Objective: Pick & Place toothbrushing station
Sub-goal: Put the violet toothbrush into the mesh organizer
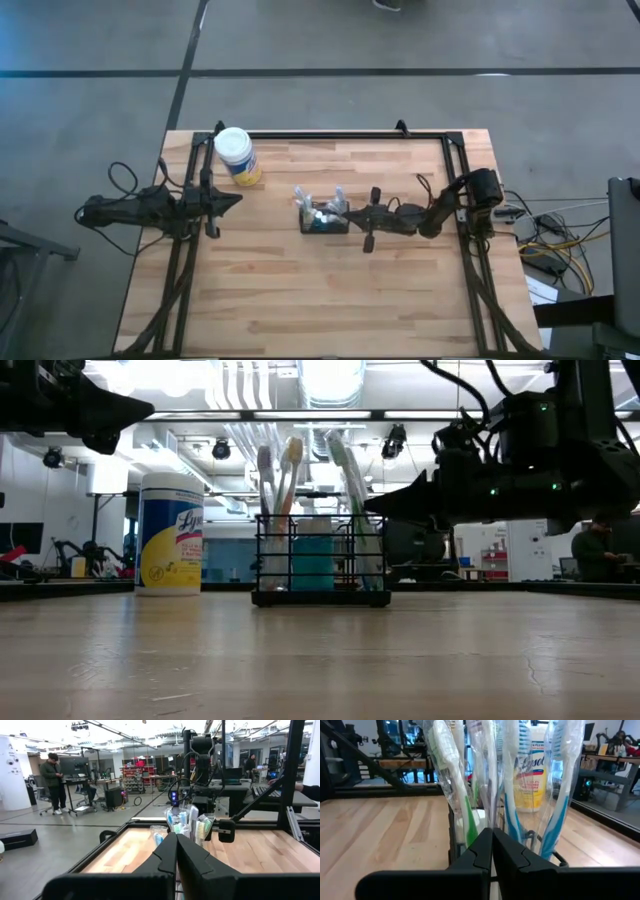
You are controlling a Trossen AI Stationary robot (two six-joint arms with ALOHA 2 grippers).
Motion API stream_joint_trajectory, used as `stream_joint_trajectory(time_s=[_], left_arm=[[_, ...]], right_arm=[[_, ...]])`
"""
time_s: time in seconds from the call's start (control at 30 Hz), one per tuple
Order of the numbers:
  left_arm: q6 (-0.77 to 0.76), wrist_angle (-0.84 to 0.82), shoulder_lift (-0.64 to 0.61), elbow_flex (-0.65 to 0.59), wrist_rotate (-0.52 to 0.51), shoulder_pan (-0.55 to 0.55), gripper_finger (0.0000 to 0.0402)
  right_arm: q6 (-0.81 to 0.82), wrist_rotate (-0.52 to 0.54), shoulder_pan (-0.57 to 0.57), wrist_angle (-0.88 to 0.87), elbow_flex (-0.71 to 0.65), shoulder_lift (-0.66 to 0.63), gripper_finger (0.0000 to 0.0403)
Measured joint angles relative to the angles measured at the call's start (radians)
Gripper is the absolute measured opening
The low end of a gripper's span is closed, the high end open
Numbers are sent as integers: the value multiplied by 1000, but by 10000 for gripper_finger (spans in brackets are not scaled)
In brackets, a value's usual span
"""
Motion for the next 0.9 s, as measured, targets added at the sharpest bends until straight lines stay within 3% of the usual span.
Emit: stream_joint_trajectory(time_s=[0.4, 0.9], left_arm=[[-9, 4, 0, 0, -1, 0, 12], [-11, 4, 0, 0, -1, 0, 12]], right_arm=[[-2, -5, 19, -38, -60, -113, 8], [64, 53, 26, 4, -11, 56, 8]])
